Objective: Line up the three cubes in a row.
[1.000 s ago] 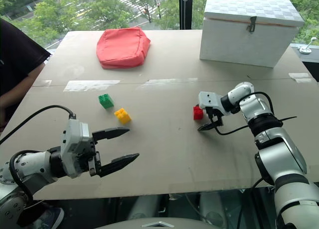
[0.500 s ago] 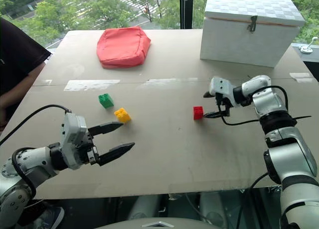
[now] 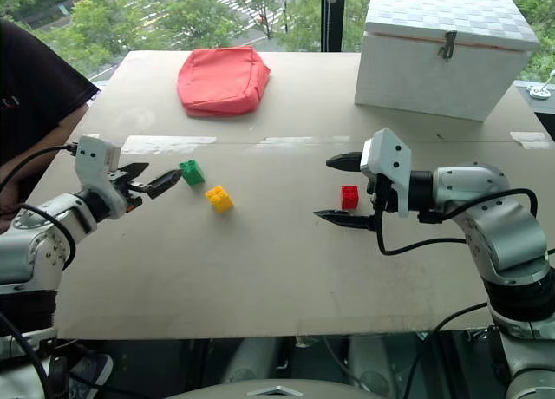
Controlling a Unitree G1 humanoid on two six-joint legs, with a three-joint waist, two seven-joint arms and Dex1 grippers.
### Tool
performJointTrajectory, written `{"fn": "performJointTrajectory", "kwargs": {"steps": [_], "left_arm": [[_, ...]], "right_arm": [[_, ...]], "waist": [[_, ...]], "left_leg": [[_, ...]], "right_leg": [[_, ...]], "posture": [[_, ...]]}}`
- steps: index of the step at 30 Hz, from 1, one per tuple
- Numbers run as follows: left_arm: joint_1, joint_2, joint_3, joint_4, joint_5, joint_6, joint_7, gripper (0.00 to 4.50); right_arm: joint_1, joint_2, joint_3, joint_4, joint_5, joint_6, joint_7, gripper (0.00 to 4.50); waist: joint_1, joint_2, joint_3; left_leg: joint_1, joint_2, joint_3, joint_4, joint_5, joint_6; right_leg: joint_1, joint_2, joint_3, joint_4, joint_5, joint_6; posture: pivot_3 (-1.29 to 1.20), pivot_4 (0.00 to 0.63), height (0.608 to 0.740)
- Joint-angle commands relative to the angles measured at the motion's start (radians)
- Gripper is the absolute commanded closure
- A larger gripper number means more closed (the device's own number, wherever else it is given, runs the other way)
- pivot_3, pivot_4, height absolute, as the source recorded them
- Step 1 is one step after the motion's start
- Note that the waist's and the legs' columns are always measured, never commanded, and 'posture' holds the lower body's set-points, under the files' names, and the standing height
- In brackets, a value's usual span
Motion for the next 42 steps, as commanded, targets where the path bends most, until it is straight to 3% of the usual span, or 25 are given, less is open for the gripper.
{"fn": "performJointTrajectory", "kwargs": {"steps": [1,8,16,19,22,23,24,28,33,37,42], "left_arm": [[-0.035,-0.044,-0.028,-0.036,0.025,0.055,0.072,0.0],[-0.059,-0.225,-0.013,-0.15,0.087,0.148,0.346,0.0],[-0.097,-0.395,-0.042,-0.068,0.216,0.063,0.52,0.0],[-0.098,-0.402,-0.035,-0.034,0.256,0.001,0.531,0.9],[-0.108,-0.4,-0.026,0.006,0.263,-0.062,0.505,2.19],[-0.112,-0.398,-0.025,0.019,0.264,-0.075,0.497,2.94],[-0.115,-0.397,-0.025,0.028,0.265,-0.082,0.493,3.2],[-0.123,-0.327,-0.021,0.024,0.214,-0.176,0.301,3.26],[-0.174,-0.16,-0.149,-0.052,0.053,-0.194,-0.247,3.26],[-0.25,-0.062,-0.338,-0.009,0.072,-0.198,-0.57,3.26],[-0.389,-0.09,-0.547,0.18,0.232,-0.348,-0.75,3.26]], "right_arm": [[0.009,-0.013,-0.042,-0.097,0.05,0.044,-0.065,0.02],[0.016,-0.052,-0.053,-0.123,0.1,0.077,-0.116,0.02],[0.031,-0.082,-0.071,-0.099,0.146,0.042,-0.102,0.02],[0.039,-0.099,-0.071,-0.092,0.146,0.032,-0.103,0.0],[0.034,-0.103,-0.079,-0.086,0.161,0.035,-0.113,0.0],[0.033,-0.105,-0.079,-0.085,0.163,0.035,-0.115,0.0],[0.032,-0.107,-0.077,-0.084,0.164,0.034,-0.116,0.0],[0.041,-0.114,-0.09,-0.09,0.176,0.043,-0.131,0.0],[0.129,-0.146,-0.145,-0.122,0.18,0.016,-0.135,0.0],[0.251,-0.176,-0.227,-0.148,0.169,-0.05,-0.118,0.0],[0.39,-0.188,-0.331,-0.17,0.191,-0.074,-0.118,0.0]], "waist": [[-0.001,-0.001,0.0],[0.0,-0.003,0.0],[0.001,-0.004,0.0],[0.0,-0.005,0.0],[0.0,-0.005,0.0],[0.0,-0.005,0.0],[0.0,-0.005,0.0],[0.0,-0.005,0.0],[0.006,-0.006,0.0],[0.003,-0.006,0.0],[-0.001,-0.006,0.0]], "left_leg": [[0.0,0.0,0.0,0.0,0.0,0.0],[0.0,0.001,-0.001,-0.001,0.002,-0.003],[0.0,0.0,-0.001,0.0,0.0,0.0],[0.0,0.0,-0.001,0.0,0.0,0.0],[0.0,0.0,0.0,0.0,0.0,0.0],[0.0,0.0,-0.001,0.0,0.0,0.0],[0.0,0.0,-0.001,0.0,0.0,0.0],[-0.001,0.0,-0.001,0.0,0.0,0.0],[-0.002,0.0,-0.002,0.0,0.0,0.0],[-0.002,-0.001,0.0,0.0,0.0,0.0],[-0.001,-0.001,0.001,0.0,0.0,0.001]], "right_leg": [[0.0,0.0,0.001,0.0,0.0,0.0],[0.0,0.0,0.0,0.0,0.0,0.0],[0.0,0.0,-0.001,0.0,0.0,0.0],[0.0,0.0,0.0,0.0,0.0,-0.001],[0.0,0.0,0.0,0.0,0.0,-0.001],[0.0,0.0,-0.001,0.0,0.0,-0.001],[0.0,0.0,-0.001,0.0,0.0,-0.001],[0.0,0.0,-0.001,0.0,0.0,-0.001],[0.0,0.0,-0.003,-0.001,0.0,-0.001],[0.0,0.0,-0.001,-0.002,0.0,-0.001],[0.0,0.001,0.0,-0.001,-0.001,0.0]], "posture": [[0.0,0.15,0.74],[0.0,0.15,0.74],[0.0,0.15,0.74],[0.0,0.15,0.74],[0.0,0.15,0.74],[0.0,0.15,0.74],[0.0,0.15,0.74],[0.0,0.15,0.74],[0.0,0.15,0.74],[0.0,0.15,0.74],[0.0,0.15,0.74]]}}
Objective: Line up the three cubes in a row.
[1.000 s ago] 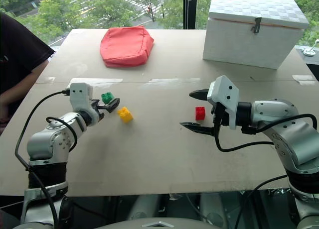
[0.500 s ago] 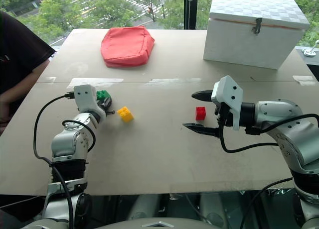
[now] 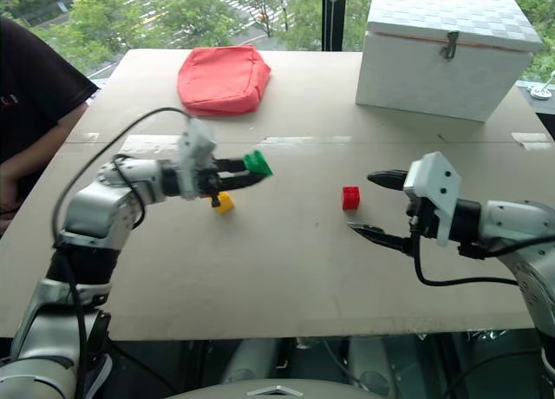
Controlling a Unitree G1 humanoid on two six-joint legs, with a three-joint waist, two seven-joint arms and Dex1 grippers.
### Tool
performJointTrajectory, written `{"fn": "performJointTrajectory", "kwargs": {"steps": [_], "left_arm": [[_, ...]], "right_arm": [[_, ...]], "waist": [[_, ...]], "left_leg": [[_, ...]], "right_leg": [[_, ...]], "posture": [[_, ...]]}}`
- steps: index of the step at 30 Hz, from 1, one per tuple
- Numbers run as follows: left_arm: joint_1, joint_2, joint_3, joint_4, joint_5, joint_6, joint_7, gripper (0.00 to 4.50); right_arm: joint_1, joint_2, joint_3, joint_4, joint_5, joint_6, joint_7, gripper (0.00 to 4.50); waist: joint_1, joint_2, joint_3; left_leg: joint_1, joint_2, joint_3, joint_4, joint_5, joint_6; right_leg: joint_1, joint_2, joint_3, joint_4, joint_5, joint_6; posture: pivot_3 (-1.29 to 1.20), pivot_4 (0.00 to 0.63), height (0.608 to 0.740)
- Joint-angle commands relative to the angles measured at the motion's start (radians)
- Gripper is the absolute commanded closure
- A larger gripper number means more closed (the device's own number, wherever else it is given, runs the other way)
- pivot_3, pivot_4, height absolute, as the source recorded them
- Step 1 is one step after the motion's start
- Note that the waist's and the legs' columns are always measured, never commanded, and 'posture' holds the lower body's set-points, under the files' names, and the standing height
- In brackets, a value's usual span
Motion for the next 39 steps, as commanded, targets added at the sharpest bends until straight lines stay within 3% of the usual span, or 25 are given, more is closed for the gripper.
{"fn": "performJointTrajectory", "kwargs": {"steps": [1,13,29,31,36,39], "left_arm": [[-0.071,-0.035,-0.068,0.099,0.083,-0.112,-0.071,3.26],[-0.251,-0.221,-0.151,0.571,0.267,-0.442,-0.174,3.26],[-0.295,-0.276,-0.131,0.711,0.342,-0.537,-0.18,3.26],[-0.292,-0.276,-0.127,0.705,0.339,-0.52,-0.194,2.09],[-0.265,-0.253,-0.096,0.637,0.327,-0.493,-0.173,0.07],[-0.191,-0.164,-0.032,0.438,0.264,-0.372,-0.201,0.07]], "right_arm": [[0.041,-0.003,-0.084,-0.047,0.033,-0.032,-0.004,0.0],[0.289,0.017,-0.203,-0.11,0.052,-0.075,-0.02,0.0],[0.314,0.004,-0.212,-0.156,0.074,-0.069,-0.086,0.0],[0.311,0.003,-0.207,-0.149,0.075,-0.071,-0.085,0.0],[0.307,-0.001,-0.201,-0.14,0.085,-0.068,-0.077,0.0],[0.303,-0.002,-0.193,-0.135,0.087,-0.078,-0.067,0.0]], "waist": [[-0.004,0.0,0.0],[-0.001,0.0,0.0],[-0.001,-0.001,0.0],[-0.001,-0.001,0.0],[-0.001,-0.001,0.0],[-0.009,-0.001,0.0]], "left_leg": [[0.0,0.0,0.0,0.0,0.0,0.0],[-0.001,0.0,0.0,0.001,0.0,0.0],[-0.001,0.001,-0.001,0.002,0.0,0.001],[-0.001,0.001,-0.001,0.002,0.0,0.001],[0.0,0.001,-0.001,0.002,0.0,0.001],[0.0,0.002,0.0,0.002,0.0,0.001]], "right_leg": [[0.0,0.001,0.0,0.0,0.0,0.001],[0.0,0.001,0.0,0.0,-0.001,0.002],[0.0,0.0,0.0,0.001,-0.001,0.003],[0.0,0.0,0.0,0.001,-0.002,0.004],[0.0,0.0,0.0,0.001,-0.002,0.004],[0.0,0.001,0.0,0.001,-0.001,0.003]], "posture": [[0.0,0.15,0.74],[0.0,0.15,0.74],[0.0,0.15,0.74],[0.0,0.15,0.74],[0.0,0.15,0.74],[0.0,0.15,0.74]]}}
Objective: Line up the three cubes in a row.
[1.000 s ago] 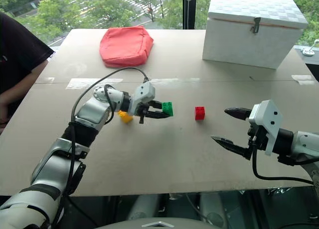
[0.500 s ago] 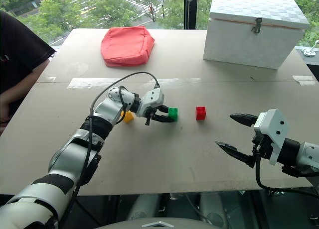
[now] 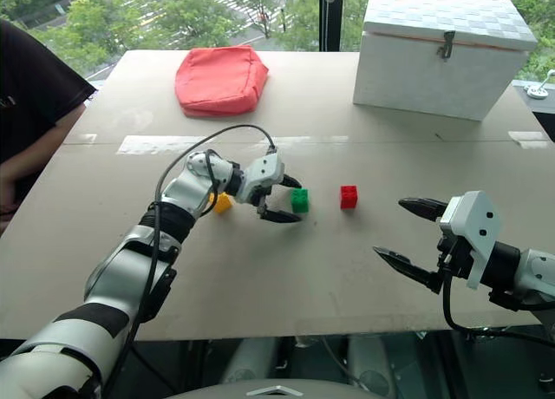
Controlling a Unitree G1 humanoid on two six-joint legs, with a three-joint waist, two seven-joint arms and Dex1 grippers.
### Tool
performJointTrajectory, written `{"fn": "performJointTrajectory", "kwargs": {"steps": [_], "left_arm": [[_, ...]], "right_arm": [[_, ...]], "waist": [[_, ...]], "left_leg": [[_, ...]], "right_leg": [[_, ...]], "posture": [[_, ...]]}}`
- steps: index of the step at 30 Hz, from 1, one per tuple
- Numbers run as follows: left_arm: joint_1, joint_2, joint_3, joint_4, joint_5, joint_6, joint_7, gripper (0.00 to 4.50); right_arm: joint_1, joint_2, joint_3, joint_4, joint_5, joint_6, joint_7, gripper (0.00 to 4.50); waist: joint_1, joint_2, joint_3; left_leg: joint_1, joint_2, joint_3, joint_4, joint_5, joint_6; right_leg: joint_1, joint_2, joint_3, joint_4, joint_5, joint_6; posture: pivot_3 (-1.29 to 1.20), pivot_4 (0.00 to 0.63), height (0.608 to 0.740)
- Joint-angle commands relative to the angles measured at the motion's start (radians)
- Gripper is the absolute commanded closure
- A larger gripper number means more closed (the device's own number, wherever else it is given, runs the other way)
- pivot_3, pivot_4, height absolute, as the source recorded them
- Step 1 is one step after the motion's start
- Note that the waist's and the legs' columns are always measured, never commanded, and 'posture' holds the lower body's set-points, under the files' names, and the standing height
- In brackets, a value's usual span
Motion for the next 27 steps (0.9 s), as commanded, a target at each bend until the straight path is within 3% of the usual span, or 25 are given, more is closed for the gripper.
{"fn": "performJointTrajectory", "kwargs": {"steps": [1,5,9,14,21,23,27], "left_arm": [[0.075,0.11,0.103,-0.253,-0.092,0.152,-0.024,0.07],[0.209,0.267,0.242,-0.546,-0.214,0.388,-0.007,0.07],[0.34,0.372,0.386,-0.685,-0.278,0.592,0.101,0.07],[0.469,0.365,0.429,-0.813,-0.303,0.714,0.242,0.07],[0.499,0.285,0.37,-0.752,-0.224,0.621,0.405,0.07],[0.492,0.292,0.345,-0.712,-0.196,0.574,0.405,0.56],[0.474,0.329,0.316,-0.645,-0.191,0.507,0.335,2.07]], "right_arm": [[-0.012,-0.011,-0.008,-0.002,0.014,-0.024,0.011,0.0],[-0.042,-0.01,0.023,0.023,0.018,-0.04,0.035,0.0],[-0.085,-0.006,0.083,0.054,0.007,-0.059,0.056,0.0],[-0.118,-0.001,0.125,0.081,-0.002,-0.078,0.065,0.0],[-0.115,0.004,0.144,0.091,-0.023,-0.107,0.063,0.0],[-0.102,0.006,0.133,0.078,-0.019,-0.105,0.056,0.0],[-0.074,0.005,0.118,0.06,-0.021,-0.105,0.041,0.0]], "waist": [[-0.005,0.0,0.0],[-0.01,0.0,0.0],[0.0,0.001,0.0],[0.01,0.0,0.0],[0.01,0.0,0.0],[0.005,0.0,0.0],[0.003,0.0,0.0]], "left_leg": [[0.0,0.001,0.0,0.0,0.0,0.0],[0.001,0.002,-0.001,-0.001,0.0,0.0],[0.002,0.002,-0.001,-0.001,0.0,0.0],[0.001,0.001,-0.002,0.001,0.0,0.0],[0.001,0.0,-0.002,0.002,0.0,0.0],[0.001,0.0,-0.002,0.001,0.0,0.0],[0.001,0.0,-0.001,0.001,0.0,0.0]], "right_leg": [[0.0,0.0,0.0,0.001,0.001,-0.002],[0.0,0.001,0.0,0.001,0.001,-0.003],[0.0,0.001,0.0,0.0,-0.001,0.0],[0.002,0.0,0.0,0.0,-0.002,0.0],[0.002,0.001,0.001,0.0,-0.001,0.0],[0.002,0.001,0.002,0.0,0.0,0.0],[0.002,0.001,0.002,0.0,0.001,-0.002]], "posture": [[0.0,0.15,0.74],[0.0,0.15,0.74],[0.0,0.15,0.74],[0.0,0.15,0.74],[0.0,0.15,0.74],[0.0,0.15,0.74],[0.0,0.15,0.74]]}}
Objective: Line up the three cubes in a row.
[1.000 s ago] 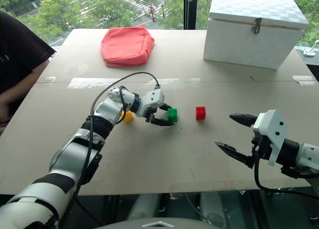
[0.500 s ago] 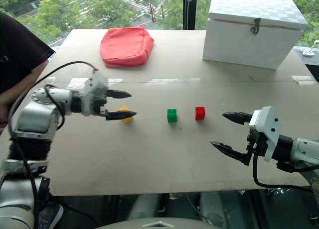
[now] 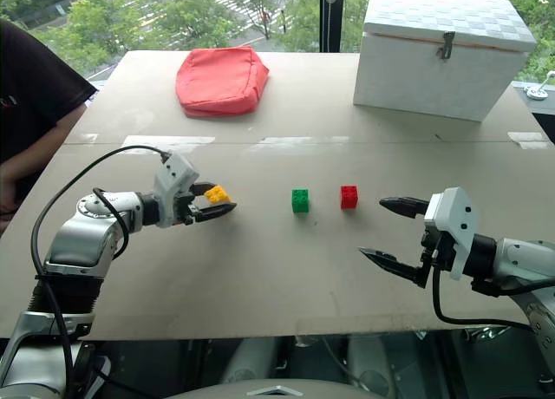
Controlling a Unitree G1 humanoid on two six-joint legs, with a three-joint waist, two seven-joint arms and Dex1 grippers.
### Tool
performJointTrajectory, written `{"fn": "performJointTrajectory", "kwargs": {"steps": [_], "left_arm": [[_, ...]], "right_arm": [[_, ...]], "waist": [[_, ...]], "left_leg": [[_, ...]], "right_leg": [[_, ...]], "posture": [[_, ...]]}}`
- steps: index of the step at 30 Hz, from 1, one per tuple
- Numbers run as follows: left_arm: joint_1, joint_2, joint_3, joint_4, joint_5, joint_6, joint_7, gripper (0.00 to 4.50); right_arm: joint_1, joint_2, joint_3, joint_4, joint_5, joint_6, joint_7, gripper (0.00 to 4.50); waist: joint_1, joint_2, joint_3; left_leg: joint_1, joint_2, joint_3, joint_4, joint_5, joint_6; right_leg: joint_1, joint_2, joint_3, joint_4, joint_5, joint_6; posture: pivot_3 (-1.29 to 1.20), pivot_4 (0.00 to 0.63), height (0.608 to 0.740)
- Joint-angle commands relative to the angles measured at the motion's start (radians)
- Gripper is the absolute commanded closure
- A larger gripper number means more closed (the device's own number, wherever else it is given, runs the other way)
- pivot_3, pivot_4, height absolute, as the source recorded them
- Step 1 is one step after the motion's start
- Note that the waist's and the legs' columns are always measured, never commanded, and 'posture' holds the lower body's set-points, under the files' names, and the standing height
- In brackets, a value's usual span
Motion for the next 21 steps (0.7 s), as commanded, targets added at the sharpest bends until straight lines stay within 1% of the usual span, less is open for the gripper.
{"fn": "performJointTrajectory", "kwargs": {"steps": [1,2,3,6,9,12,14,17,21], "left_arm": [[-0.038,0.048,-0.01,0.056,0.017,-0.084,-0.058,2.5],[-0.052,0.052,-0.015,0.088,0.023,-0.112,-0.073,2.96],[-0.068,0.054,-0.02,0.12,0.027,-0.143,-0.086,3.22],[-0.121,0.048,-0.038,0.194,0.021,-0.237,-0.166,3.18],[-0.193,0.034,-0.071,0.249,0.001,-0.302,-0.298,3.18],[-0.27,0.011,-0.121,0.339,0.03,-0.387,-0.386,3.18],[-0.341,-0.026,-0.157,0.437,0.057,-0.452,-0.429,3.18],[-0.447,-0.085,-0.219,0.61,0.113,-0.598,-0.513,3.18],[-0.508,-0.12,-0.25,0.735,0.155,-0.724,-0.564,3.18]], "right_arm": [[0.014,0.0,-0.04,-0.046,0.006,-0.016,-0.018,0.0],[0.018,0.0,-0.042,-0.05,0.008,-0.015,-0.022,0.0],[0.022,-0.001,-0.044,-0.054,0.01,-0.014,-0.027,0.0],[0.031,-0.001,-0.049,-0.065,0.013,-0.009,-0.038,0.0],[0.042,-0.004,-0.062,-0.079,0.023,-0.001,-0.047,0.0],[0.044,-0.009,-0.071,-0.083,0.033,0.003,-0.05,0.0],[0.041,-0.011,-0.076,-0.082,0.044,0.008,-0.053,0.0],[0.051,-0.017,-0.099,-0.084,0.064,0.011,-0.044,0.0],[0.06,-0.024,-0.117,-0.082,0.074,0.013,-0.039,0.0]], "waist": [[0.0,0.0,0.0],[0.001,0.0,0.0],[0.001,0.0,0.0],[0.003,0.0,0.0],[0.006,0.0,0.0],[0.006,0.0,0.0],[0.005,0.0,0.0],[0.007,-0.001,0.0],[-0.003,-0.001,0.0]], "left_leg": [[0.0,0.0,0.0,0.0,0.0,0.0],[0.0,0.0,0.0,0.0,0.0,0.0],[0.0,0.0,0.0,0.0,0.0,0.0],[0.0,0.0,0.0,0.0,0.0,0.0],[0.0,0.0,0.0,0.0,0.0,0.0],[-0.001,-0.001,0.001,0.0,0.0,0.0],[-0.001,-0.001,0.001,0.0,0.0,0.0],[-0.001,-0.002,0.001,0.001,0.0,0.0],[-0.001,-0.003,0.002,0.001,0.0,0.001]], "right_leg": [[0.0,0.0,0.0,0.0,0.0,0.0],[0.0,0.0,0.0,0.0,0.0,0.0],[0.0,0.0,0.0,0.0,-0.001,0.0],[0.0,0.0,0.0,0.0,-0.002,0.001],[0.0,-0.001,0.0,0.0,-0.002,0.001],[0.0,-0.001,0.0,0.0,0.0,-0.001],[0.0,0.0,0.0,0.0,0.0,-0.001],[0.0,0.0,0.0,0.0,0.0,0.0],[0.0,0.0,0.001,0.0,0.001,0.0]], "posture": [[0.0,0.15,0.74],[0.0,0.15,0.74],[0.0,0.15,0.74],[0.0,0.15,0.74],[0.0,0.15,0.74],[0.0,0.15,0.74],[0.0,0.15,0.74],[0.0,0.15,0.74],[0.0,0.15,0.74]]}}
